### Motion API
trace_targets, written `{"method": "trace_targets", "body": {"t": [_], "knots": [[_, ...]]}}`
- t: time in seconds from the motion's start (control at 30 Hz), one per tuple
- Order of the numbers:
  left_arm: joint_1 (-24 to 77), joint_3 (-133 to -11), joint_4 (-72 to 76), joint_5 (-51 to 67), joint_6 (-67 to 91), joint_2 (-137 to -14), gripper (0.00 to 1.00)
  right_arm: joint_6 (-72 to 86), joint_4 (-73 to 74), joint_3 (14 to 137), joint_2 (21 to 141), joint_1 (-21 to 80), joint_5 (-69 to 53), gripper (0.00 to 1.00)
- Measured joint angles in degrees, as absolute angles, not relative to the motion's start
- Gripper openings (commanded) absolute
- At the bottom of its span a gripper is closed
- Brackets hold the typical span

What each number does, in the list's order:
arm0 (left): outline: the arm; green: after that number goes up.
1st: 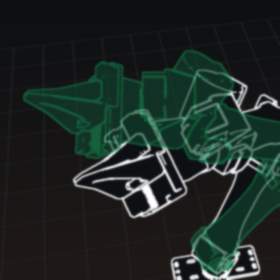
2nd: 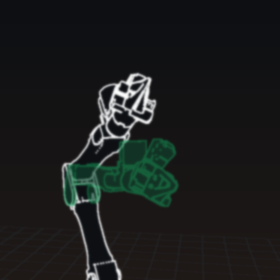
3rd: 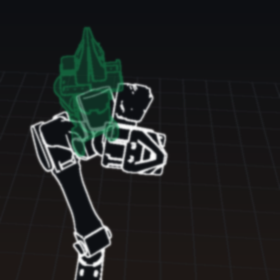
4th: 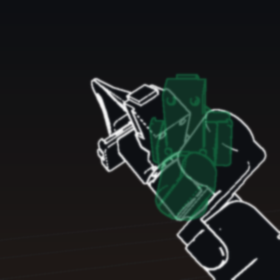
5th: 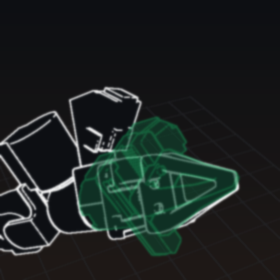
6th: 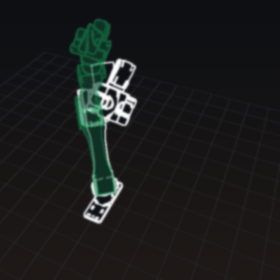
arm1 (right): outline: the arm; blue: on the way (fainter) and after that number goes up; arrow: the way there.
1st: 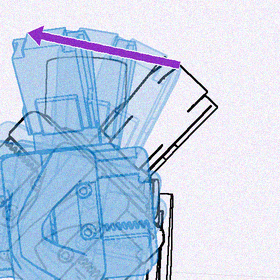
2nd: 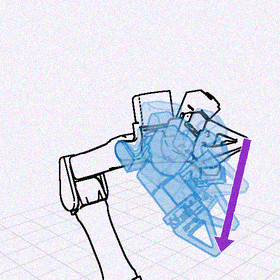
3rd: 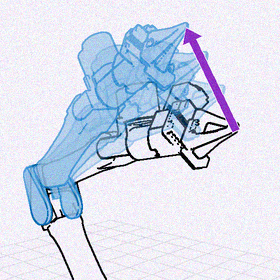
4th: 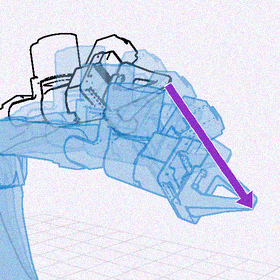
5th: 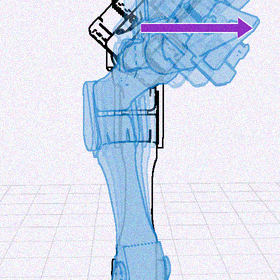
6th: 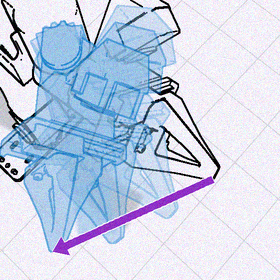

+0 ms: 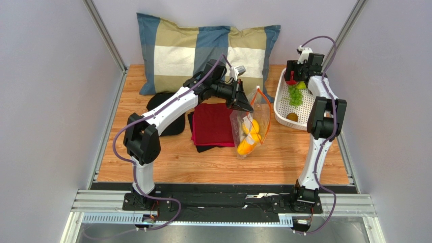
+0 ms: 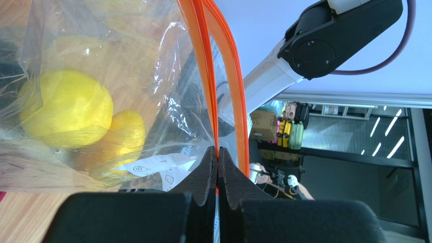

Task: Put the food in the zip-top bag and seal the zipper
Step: Pick up the fake fruit from the bin.

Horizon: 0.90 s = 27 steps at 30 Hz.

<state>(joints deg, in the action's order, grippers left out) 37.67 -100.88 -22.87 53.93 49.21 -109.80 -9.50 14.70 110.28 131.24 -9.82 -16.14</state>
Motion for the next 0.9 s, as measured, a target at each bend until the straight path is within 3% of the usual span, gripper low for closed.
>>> {"method": "trace_targets", "body": {"t": [0.2,0.4,0.6,0.9], "knots": [[37.7,-100.9,-22.9,54.1,49.3,-110.0,0.0,-9.8,13.5,109.3,131.3,-9.9,-15.8,0.73],[37.7,-100.9,-22.9,54.1,49.3,-110.0,0.0,-10.5,13.0,108.3,131.3,-10.3,-15.5,0.74],[37.7,-100.9,-22.9,54.1,49.3,-110.0,0.0,-11.3,13.0,108.3,131.3,-10.7,-15.7,0.42],[37.7,-100.9,-23.2,53.7,48.5,-110.0,0.0,-10.2,16.5,100.0,121.2,-12.4,-21.4,0.15]]}}
